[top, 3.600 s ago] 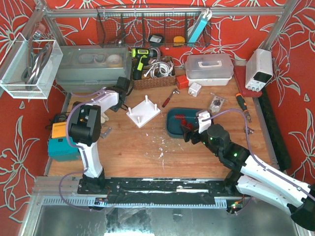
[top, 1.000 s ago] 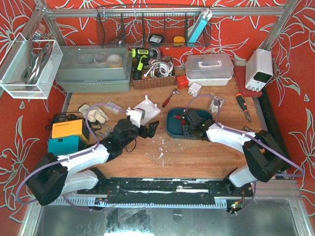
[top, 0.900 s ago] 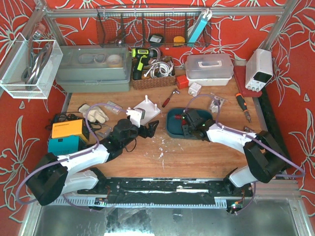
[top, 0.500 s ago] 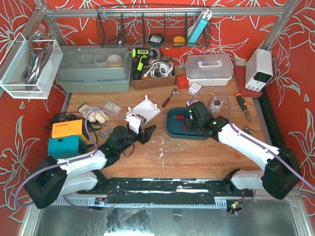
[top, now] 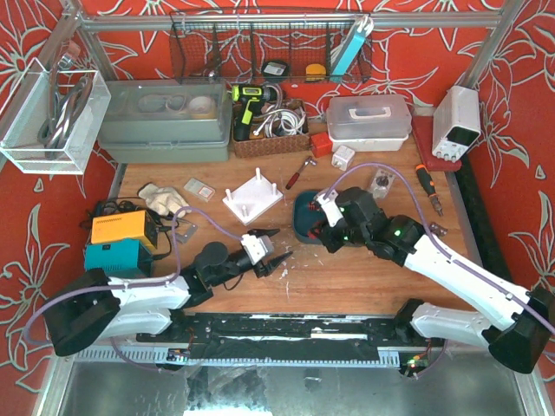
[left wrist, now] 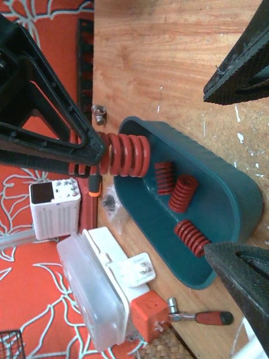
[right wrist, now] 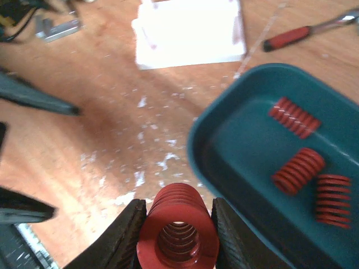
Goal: Install the large spring
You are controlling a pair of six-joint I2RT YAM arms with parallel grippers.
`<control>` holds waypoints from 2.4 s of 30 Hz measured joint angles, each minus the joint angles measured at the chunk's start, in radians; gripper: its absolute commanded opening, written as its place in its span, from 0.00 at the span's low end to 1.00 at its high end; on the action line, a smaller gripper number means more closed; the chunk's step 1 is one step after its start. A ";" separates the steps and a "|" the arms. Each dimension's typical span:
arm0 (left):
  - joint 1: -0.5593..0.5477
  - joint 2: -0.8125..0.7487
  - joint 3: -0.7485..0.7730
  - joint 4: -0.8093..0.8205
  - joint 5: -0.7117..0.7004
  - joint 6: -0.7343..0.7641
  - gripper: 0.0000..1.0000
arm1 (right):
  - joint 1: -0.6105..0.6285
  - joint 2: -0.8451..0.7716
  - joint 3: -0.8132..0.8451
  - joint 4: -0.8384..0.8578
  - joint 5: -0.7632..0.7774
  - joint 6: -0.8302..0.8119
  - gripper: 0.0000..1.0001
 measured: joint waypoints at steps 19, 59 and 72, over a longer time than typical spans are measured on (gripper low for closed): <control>-0.125 0.183 0.149 -0.016 -0.084 0.095 0.43 | 0.194 0.110 0.059 -0.026 -0.045 -0.016 0.00; -0.134 0.185 0.105 0.129 -0.181 -0.129 0.00 | 0.193 -0.011 -0.071 0.267 -0.058 0.463 0.52; -0.133 0.169 0.105 0.110 -0.188 -0.097 0.00 | 0.184 0.009 -0.071 0.280 -0.041 0.480 0.10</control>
